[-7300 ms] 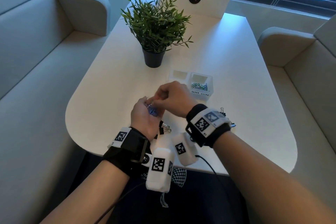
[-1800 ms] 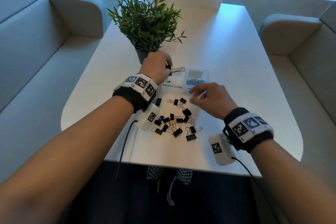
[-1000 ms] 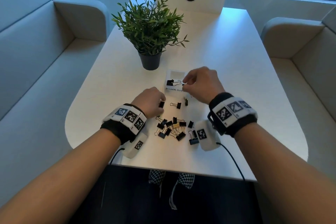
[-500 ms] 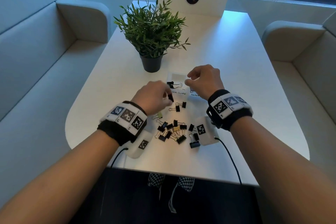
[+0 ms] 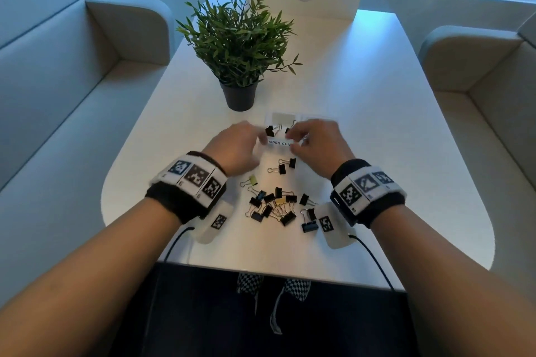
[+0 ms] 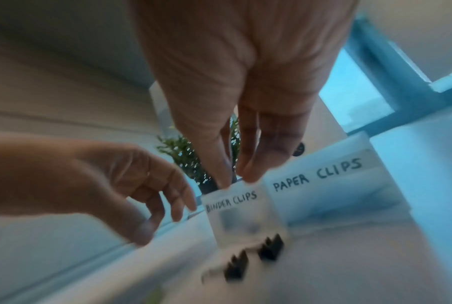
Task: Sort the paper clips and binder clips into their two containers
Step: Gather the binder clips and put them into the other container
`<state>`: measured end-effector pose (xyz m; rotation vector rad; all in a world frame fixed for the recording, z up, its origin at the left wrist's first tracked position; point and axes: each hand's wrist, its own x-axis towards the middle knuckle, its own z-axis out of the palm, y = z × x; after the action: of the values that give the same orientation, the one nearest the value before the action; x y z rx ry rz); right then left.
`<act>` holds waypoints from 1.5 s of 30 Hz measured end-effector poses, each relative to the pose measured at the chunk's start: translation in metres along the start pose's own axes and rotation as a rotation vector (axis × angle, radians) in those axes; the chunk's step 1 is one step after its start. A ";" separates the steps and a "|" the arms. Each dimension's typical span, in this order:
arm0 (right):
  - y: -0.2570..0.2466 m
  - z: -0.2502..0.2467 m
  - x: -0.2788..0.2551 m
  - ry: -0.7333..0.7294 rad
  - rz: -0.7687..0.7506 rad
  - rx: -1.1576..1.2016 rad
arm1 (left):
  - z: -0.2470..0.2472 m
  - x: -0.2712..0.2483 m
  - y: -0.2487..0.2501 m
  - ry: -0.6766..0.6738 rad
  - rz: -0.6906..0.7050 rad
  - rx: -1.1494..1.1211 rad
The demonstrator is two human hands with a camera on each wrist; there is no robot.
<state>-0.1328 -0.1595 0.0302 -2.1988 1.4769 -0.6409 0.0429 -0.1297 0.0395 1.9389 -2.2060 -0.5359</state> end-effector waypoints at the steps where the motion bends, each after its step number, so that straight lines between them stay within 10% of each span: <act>1: 0.001 0.004 -0.005 -0.104 -0.036 -0.064 | 0.003 -0.007 -0.003 -0.089 0.015 0.038; 6: 0.001 0.024 -0.018 -0.357 -0.127 -0.258 | 0.021 -0.019 -0.011 -0.234 0.094 0.155; 22: -0.003 0.025 -0.024 -0.301 -0.181 -0.122 | -0.003 -0.001 -0.001 -0.008 0.144 -0.007; 39: -0.007 0.001 0.009 0.180 -0.041 0.061 | -0.009 0.019 0.004 0.383 0.049 -0.157; 45: -0.008 0.004 0.021 0.196 0.079 0.062 | -0.015 -0.018 0.000 0.049 0.016 -0.026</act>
<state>-0.1180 -0.1758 0.0346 -2.0685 1.6087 -0.8835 0.0509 -0.1144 0.0558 1.8990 -2.1725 -0.5059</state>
